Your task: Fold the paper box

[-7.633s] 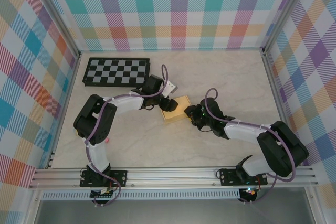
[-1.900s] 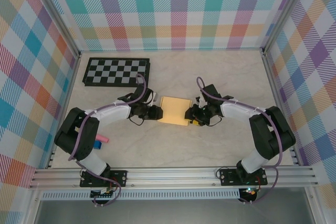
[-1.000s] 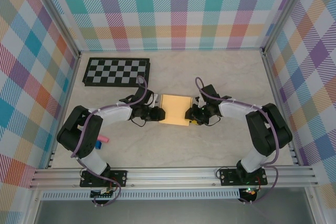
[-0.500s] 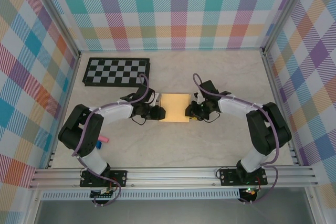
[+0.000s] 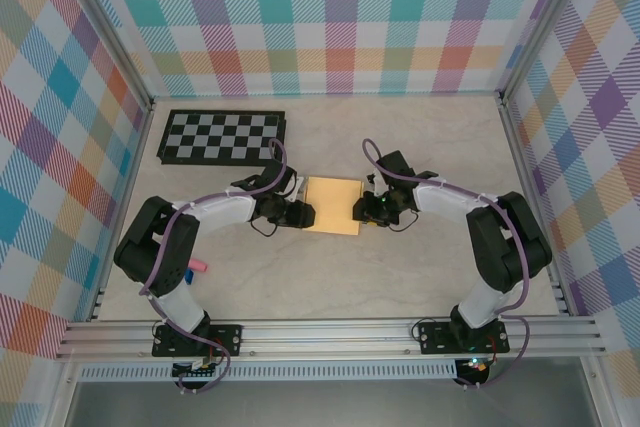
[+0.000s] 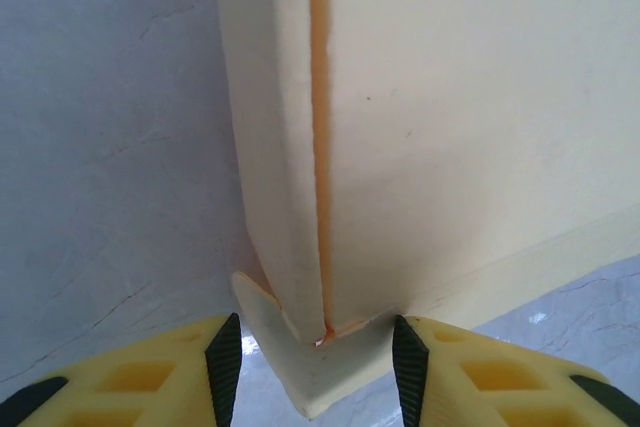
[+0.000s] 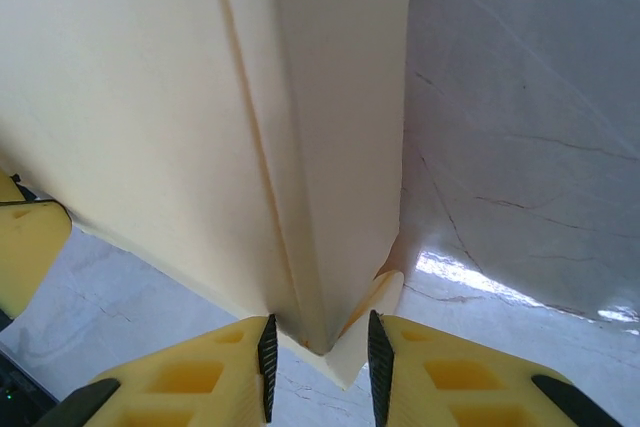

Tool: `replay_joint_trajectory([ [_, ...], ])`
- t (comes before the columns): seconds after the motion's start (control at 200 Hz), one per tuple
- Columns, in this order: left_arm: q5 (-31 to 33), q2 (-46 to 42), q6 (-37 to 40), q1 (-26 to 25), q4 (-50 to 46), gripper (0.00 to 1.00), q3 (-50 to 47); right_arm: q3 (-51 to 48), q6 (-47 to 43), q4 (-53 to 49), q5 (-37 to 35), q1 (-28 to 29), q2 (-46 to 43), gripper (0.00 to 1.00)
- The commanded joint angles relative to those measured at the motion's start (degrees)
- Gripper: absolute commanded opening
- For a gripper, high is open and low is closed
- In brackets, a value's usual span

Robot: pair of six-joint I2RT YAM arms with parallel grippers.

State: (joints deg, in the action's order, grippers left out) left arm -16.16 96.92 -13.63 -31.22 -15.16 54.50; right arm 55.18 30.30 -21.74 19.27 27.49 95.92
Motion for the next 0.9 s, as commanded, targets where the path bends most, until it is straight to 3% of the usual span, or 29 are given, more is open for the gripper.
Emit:
replay_joint_trajectory([
  [0.0,0.85,0.51,0.99,-0.58,-1.8,0.46,0.96,-0.6,-1.68,0.53,-0.01,0.38,-1.24,0.33],
  [0.215,-1.32,-3.35,-0.48,-0.51,-2.13,0.51,0.23,-3.84,0.91,0.25,-0.04,0.38,-7.62,0.41],
  [0.345,0.66,-6.34,1.06,-0.27,-3.13,0.54,-0.47,-5.97,-0.89,0.87,-1.16,0.41,-9.67,0.43],
  [0.46,1.55,-7.9,1.94,1.42,-1.46,0.61,-0.99,-5.9,-8.39,1.94,-4.06,0.38,-10.31,0.5],
  [0.595,1.3,-8.97,1.72,4.06,3.9,0.69,-2.0,-4.6,-25.95,3.54,-9.75,-0.32,-10.84,0.57],
  [0.655,0.29,-8.07,0.64,5.7,6.62,0.72,-2.05,-3.75,-27.84,4.74,-11.64,-2.16,-10.64,0.66],
  [0.775,-3.4,-3.33,-2.07,7.49,10.89,0.73,-0.14,3.64,-17.63,0.43,-4.45,-9.43,-5.35,0.66],
  [0.895,-5.91,0.83,-3.88,7.49,14.5,0.73,1.49,6.22,-8.87,5.67,8.99,-10.35,1.38,0.67],
])
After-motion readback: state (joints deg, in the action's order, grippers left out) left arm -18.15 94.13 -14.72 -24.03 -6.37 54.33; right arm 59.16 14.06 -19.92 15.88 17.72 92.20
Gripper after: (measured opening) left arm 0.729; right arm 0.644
